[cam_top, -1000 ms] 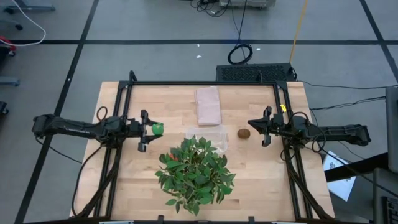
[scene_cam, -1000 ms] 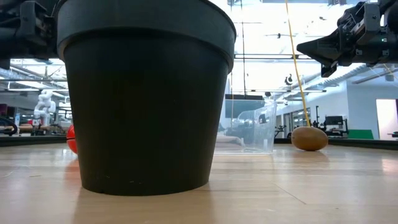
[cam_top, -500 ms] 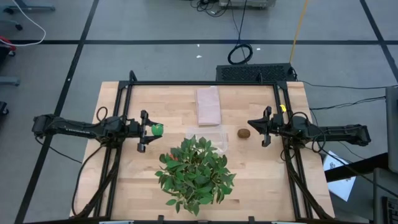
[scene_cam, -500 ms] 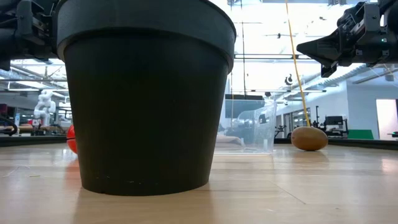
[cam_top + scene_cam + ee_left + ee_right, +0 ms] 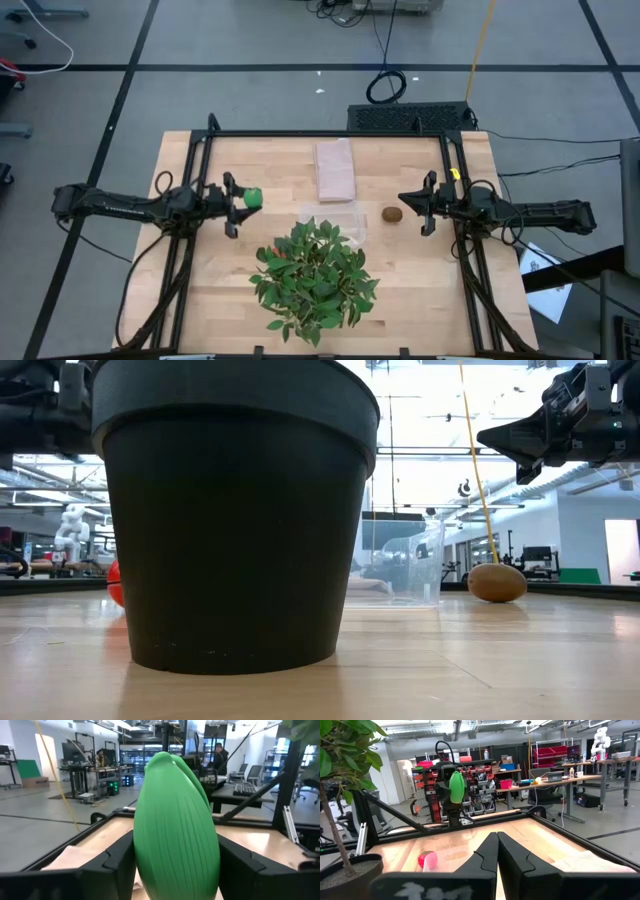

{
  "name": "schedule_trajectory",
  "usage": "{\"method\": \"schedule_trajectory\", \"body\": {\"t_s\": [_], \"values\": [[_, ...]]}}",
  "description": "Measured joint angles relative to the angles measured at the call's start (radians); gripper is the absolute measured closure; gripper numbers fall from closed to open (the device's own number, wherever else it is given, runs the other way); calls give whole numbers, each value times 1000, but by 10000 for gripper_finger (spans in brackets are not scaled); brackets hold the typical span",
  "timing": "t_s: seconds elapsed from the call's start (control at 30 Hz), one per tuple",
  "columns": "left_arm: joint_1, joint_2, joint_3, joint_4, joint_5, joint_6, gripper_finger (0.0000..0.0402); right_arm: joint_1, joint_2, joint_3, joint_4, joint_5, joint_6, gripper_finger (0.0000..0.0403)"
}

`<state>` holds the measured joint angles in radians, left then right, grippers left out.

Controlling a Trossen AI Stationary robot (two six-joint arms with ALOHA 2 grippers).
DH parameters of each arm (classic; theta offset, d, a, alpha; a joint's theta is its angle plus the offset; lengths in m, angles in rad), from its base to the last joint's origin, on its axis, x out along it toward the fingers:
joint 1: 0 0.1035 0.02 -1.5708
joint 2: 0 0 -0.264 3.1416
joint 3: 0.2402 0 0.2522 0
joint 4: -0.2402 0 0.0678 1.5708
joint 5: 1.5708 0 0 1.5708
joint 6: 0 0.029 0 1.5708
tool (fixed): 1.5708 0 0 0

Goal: Pick and placing Produce into tupperware
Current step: Put the corn into the transparent bin

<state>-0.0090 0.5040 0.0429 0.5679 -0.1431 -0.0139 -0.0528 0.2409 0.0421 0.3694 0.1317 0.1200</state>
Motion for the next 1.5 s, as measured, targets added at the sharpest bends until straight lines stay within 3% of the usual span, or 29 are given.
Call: {"method": "schedule_trajectory", "body": {"t_s": [0.23,0.8,1.5], "values": [[0,77,95,-73,-1,17,190,0,0,0,0,2,0,403],[1,501,343,-96,70,94,187,0,0,0,0,2,0,403],[112,910,632,-109,375,136,186,0,0,0,0,3,0,403]]}}
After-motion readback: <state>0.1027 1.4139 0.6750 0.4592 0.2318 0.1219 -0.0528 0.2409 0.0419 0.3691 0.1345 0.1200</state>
